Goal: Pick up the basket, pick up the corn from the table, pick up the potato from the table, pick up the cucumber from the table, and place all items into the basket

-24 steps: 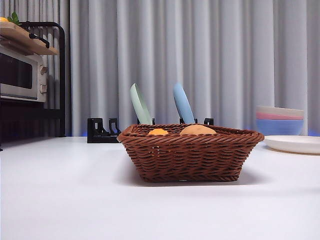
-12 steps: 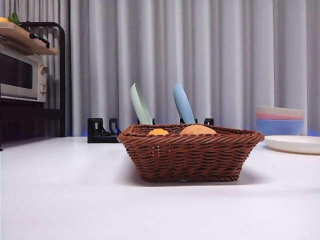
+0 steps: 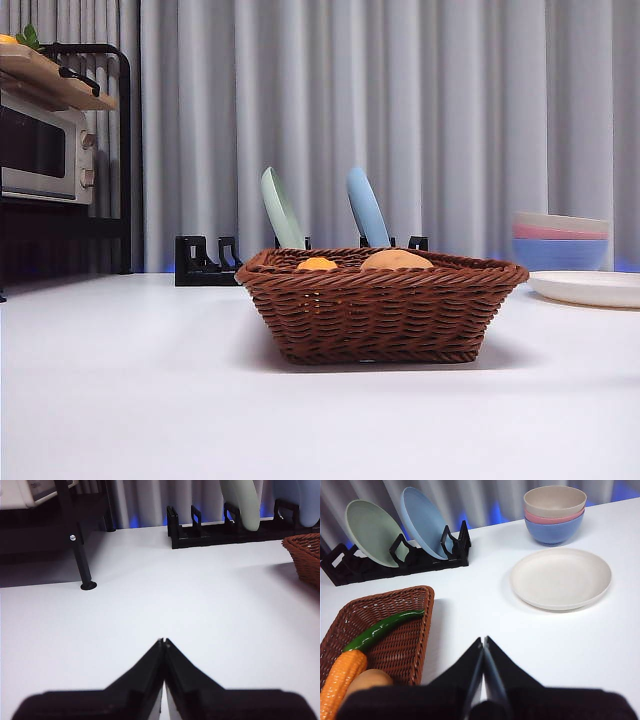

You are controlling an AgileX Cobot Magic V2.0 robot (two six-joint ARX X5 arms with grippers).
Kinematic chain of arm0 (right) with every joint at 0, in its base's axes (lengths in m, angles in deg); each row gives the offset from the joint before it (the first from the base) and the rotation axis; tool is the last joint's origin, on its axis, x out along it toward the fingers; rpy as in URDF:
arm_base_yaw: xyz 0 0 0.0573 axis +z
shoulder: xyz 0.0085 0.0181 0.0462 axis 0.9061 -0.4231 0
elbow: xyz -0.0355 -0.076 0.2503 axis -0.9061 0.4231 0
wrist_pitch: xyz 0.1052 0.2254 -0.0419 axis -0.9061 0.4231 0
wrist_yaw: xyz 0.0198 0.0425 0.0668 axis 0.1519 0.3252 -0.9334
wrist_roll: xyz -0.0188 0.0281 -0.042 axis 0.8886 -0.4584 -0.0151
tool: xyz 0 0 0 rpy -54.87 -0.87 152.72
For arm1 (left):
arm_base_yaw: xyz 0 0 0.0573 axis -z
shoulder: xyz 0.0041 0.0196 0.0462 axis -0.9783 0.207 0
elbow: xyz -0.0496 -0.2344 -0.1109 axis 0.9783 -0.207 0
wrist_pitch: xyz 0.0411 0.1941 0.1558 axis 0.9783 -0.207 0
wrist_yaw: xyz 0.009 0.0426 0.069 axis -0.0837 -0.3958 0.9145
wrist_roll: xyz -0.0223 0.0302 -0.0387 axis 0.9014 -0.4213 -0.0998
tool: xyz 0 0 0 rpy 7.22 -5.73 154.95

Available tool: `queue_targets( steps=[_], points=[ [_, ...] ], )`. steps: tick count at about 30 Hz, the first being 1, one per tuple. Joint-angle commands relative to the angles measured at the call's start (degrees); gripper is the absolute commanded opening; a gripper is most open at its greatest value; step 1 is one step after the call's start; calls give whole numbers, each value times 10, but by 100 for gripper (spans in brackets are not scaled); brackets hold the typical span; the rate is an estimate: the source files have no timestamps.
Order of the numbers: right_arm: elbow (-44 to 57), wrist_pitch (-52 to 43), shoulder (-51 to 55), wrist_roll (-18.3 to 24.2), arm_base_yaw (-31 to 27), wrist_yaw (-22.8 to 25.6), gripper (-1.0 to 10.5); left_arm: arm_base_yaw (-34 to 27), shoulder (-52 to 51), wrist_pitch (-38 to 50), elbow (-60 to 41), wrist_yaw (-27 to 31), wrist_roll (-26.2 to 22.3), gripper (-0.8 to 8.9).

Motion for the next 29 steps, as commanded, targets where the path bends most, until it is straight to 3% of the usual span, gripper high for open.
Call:
queue_targets(
  steps=[1, 16, 22, 25, 29],
  points=[
    [2, -3, 0, -5, 0, 2, 1, -2, -2, 2, -9, 0, 3, -3],
    [2, 15, 0, -1, 0, 2, 1, -2, -2, 2, -9, 0, 3, -3],
    [12, -1, 23, 128, -22, -12, 1, -2, -2, 2, -9, 0, 3, -3],
    [45, -52, 54, 186, -73, -119, 1, -2, -2, 2, -9, 1, 3, -3],
    [112, -130, 102, 202, -152, -232, 1, -2, -2, 2, -9, 1, 3, -3]
  ],
)
